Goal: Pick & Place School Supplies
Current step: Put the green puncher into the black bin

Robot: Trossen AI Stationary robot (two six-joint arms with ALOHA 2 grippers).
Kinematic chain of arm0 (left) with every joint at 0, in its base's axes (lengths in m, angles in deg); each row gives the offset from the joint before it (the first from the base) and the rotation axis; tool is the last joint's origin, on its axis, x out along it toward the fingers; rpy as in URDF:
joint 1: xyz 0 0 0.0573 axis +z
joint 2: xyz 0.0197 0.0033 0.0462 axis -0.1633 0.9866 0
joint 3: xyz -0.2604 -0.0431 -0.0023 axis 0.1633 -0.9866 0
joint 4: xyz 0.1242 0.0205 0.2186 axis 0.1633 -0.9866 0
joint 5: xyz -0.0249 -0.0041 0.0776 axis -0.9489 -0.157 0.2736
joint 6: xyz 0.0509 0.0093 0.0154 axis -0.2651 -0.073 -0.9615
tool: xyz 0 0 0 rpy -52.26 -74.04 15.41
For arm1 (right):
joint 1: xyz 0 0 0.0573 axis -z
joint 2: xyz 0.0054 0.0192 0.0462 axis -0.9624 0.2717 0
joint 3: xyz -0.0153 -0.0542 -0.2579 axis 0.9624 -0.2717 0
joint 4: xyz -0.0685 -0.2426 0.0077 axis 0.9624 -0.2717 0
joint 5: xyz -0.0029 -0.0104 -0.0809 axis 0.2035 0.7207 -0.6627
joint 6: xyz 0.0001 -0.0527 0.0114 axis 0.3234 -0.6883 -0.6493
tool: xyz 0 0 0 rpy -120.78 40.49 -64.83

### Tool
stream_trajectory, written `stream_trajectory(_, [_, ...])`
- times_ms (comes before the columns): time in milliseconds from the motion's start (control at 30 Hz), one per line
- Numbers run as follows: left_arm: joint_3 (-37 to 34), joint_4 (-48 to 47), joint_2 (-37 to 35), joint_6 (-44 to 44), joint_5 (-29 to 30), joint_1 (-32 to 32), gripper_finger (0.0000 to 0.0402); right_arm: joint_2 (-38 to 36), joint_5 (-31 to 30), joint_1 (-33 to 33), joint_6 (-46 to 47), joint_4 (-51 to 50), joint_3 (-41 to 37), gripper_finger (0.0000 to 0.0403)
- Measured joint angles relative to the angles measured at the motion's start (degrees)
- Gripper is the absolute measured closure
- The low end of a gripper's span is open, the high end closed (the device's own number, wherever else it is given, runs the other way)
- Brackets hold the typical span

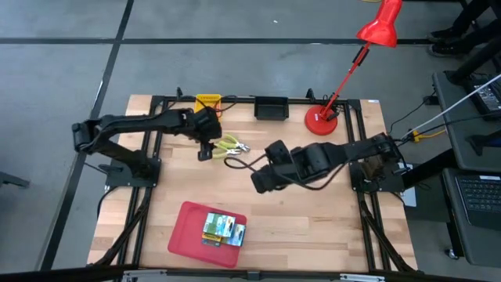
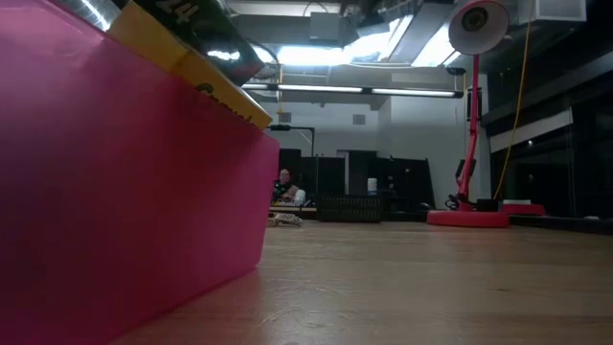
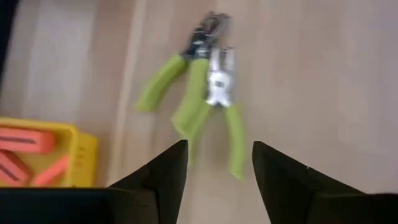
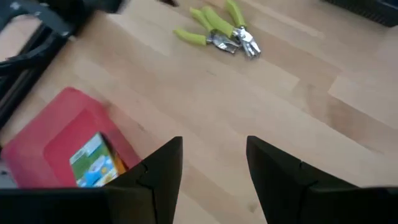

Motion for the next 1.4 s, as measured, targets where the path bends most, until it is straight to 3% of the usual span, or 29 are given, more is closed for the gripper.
stream_trajectory(267, [0.11,8.29,10.2,-3.93,-2.12,1.59,0.0213,-1.34,-5.69,-7.29,11.61,-0.22,0.02,0.0222])
stream_trajectory(667, [7.32,9.47,21.55,-6.45,-3.07,3.27,0.0224,-1.32,-13.81,-15.7,28.18,-0.72,0.02,0.0222])
stream_trajectory(1000, [7.43,11.45,23.52,-4.34,-5.04,2.57,0.023,-1.32,-17.79,-18.81,34.57,-1.74,0.02,0.0222])
stream_trajectory(1400, [7.47,11.38,25.02,-3.06,-5.1,2.57,0.03,-1.32,-18.76,-20.61,37.71,-1.74,0.02,0.0222])
